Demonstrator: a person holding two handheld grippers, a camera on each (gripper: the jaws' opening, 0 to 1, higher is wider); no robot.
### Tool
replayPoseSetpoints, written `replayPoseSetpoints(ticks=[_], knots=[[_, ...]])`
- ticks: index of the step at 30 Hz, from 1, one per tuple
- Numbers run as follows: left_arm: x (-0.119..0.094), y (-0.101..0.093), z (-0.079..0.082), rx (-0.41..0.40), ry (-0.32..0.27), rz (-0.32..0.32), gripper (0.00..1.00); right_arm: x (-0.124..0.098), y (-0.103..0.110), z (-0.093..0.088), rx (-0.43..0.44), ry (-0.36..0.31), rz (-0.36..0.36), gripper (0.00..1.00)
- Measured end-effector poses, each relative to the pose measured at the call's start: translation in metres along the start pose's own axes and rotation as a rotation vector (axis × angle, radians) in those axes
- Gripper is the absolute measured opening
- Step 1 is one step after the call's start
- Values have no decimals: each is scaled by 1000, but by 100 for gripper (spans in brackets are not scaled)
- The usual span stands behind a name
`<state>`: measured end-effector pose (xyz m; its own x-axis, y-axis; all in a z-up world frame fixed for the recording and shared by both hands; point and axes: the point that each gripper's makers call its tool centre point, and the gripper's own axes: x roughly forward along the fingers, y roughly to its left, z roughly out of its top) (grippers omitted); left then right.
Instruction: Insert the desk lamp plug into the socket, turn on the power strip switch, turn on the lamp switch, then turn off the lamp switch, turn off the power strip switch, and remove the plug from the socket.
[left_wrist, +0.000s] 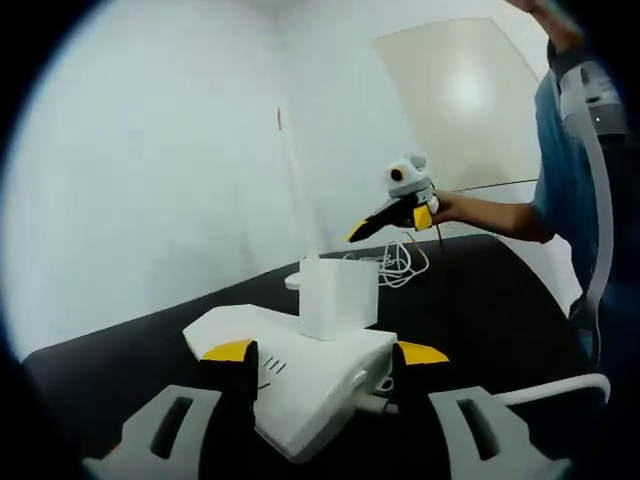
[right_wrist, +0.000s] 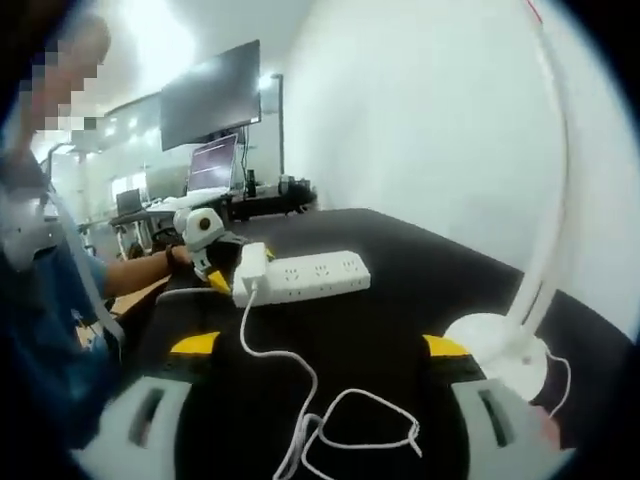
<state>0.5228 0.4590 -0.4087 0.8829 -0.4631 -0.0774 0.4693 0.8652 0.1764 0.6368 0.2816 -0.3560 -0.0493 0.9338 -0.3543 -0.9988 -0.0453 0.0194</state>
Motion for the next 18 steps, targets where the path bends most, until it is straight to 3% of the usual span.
replayPoseSetpoints(ticks=[2,7,9,16,18], knots=[[0,2,-1,0,0,0,52,-4,3,6,-12,20,0,59],[1,3,-1,1,-4,1,52,1,14,30,12,26,15,42],[2,4,-1,1,-5,2,52,4,17,32,2,61,20,33],[2,5,-2,2,-6,1,52,19,22,27,-24,179,32,32],[2,4,-2,2,-6,1,52,24,25,21,-34,244,44,32]])
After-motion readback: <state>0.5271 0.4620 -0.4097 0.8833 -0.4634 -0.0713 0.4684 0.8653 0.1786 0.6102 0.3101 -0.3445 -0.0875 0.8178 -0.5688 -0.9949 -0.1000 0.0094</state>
